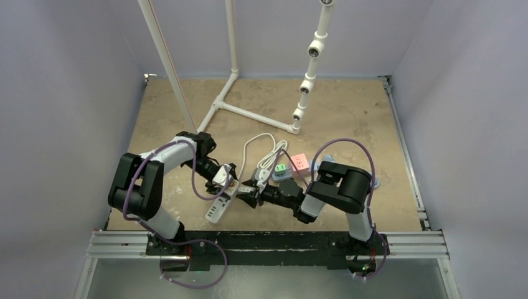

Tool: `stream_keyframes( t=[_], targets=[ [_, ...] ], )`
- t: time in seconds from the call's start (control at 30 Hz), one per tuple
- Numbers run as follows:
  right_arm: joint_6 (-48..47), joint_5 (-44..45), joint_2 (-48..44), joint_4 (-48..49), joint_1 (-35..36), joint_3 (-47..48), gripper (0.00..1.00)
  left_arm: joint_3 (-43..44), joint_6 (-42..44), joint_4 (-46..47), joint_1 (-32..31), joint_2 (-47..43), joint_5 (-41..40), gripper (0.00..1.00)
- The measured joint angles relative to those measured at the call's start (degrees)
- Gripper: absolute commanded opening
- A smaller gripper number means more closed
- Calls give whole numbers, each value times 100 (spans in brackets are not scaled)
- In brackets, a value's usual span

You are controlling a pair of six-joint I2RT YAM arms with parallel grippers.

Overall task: Insert the plug
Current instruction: Insert the plug into the socket, then place the socket at the center of the board.

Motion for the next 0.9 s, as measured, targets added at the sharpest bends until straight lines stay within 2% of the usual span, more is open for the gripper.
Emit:
stream_keyframes(
  t=[0.07, 0.1, 0.37, 0.47, 0.63, 0.67, 0.73, 0.8, 0.9],
  targets=[
    [0, 173, -201, -94, -26, -24, 97, 37, -63, 55, 4, 0, -31, 0],
    [-11, 243, -297, -101, -44, -46, 99, 44, -83, 90, 17, 0, -37, 0],
    [-98, 673, -1705, -107, -61, -527, 99, 44, -632, 651, 101, 0, -358, 0],
    [-205, 811, -2522, -634, -59, -710, 99, 116, -846, 789, 203, 24, -474, 0],
    [-232, 1303, -4229, -2190, -59, -752, 99, 413, -874, 885, 555, 229, -660, 0],
    [-162, 1497, -4527, -2599, -66, -704, 99, 437, -824, 890, 629, 236, -708, 2],
    [68, 1934, -4944, -3486, -114, -466, 99, 450, -706, 868, 758, 236, -811, 13],
    [374, 2352, -5139, -4345, -190, -129, 99, 450, -525, 815, 863, 234, -866, 19],
    [1003, 3067, -5289, -5840, -295, 505, 99, 450, -256, 697, 1069, 188, -979, 41]
  ],
)
